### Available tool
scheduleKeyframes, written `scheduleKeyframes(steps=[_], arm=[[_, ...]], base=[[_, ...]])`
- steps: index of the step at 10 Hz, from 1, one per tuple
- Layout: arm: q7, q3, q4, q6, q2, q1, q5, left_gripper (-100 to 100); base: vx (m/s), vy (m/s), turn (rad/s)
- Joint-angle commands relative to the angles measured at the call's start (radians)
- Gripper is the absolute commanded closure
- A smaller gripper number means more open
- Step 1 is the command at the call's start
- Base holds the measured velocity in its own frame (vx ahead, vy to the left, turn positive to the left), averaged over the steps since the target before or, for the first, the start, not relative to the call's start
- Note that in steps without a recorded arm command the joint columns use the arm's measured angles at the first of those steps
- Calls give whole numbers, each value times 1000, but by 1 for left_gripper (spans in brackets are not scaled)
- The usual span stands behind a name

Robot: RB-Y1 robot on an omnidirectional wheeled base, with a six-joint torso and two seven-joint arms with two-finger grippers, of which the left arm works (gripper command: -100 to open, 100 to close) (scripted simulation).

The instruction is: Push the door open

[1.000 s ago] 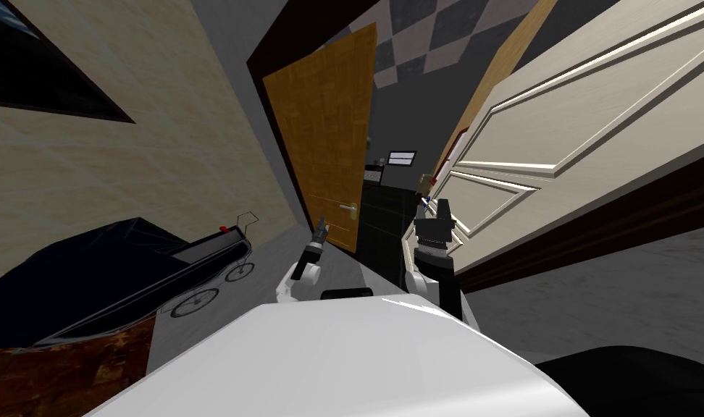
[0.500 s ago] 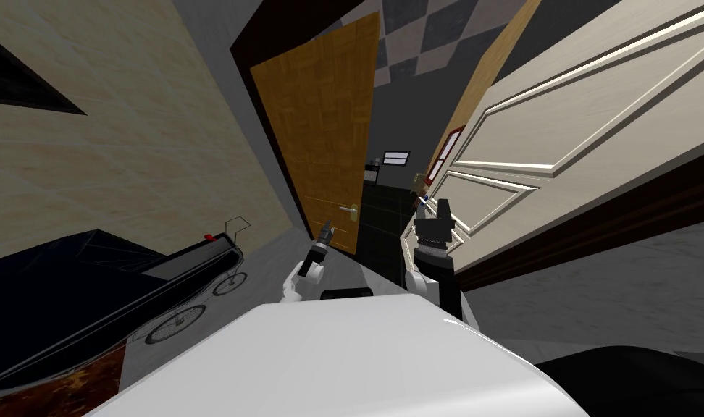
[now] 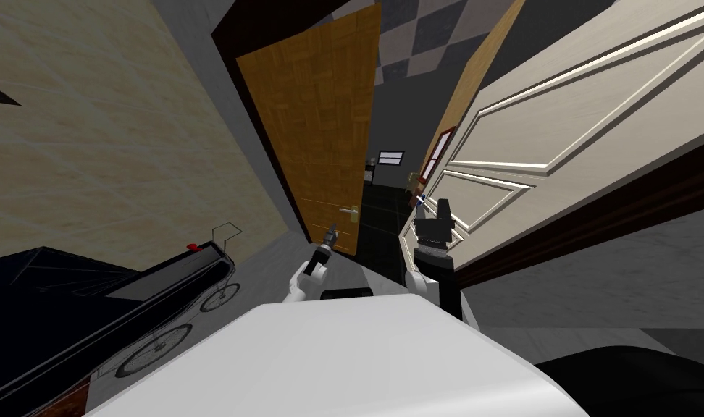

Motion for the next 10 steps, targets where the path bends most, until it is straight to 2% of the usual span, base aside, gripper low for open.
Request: scheduleKeyframes(steps=[1, 7, 8, 10], arm=[[8, -16, 35, 11, 2, -20, -1, -100], [24, -50, 119, 25, 4, -62, -4, -100], [23, -45, 111, 24, 5, -60, -2, -100], [22, -38, 128, 18, 1, -69, -3, -100]], base=[[92, 126, -99], [63, 81, -64], [28, 38, -20], [133, -44, -32]])
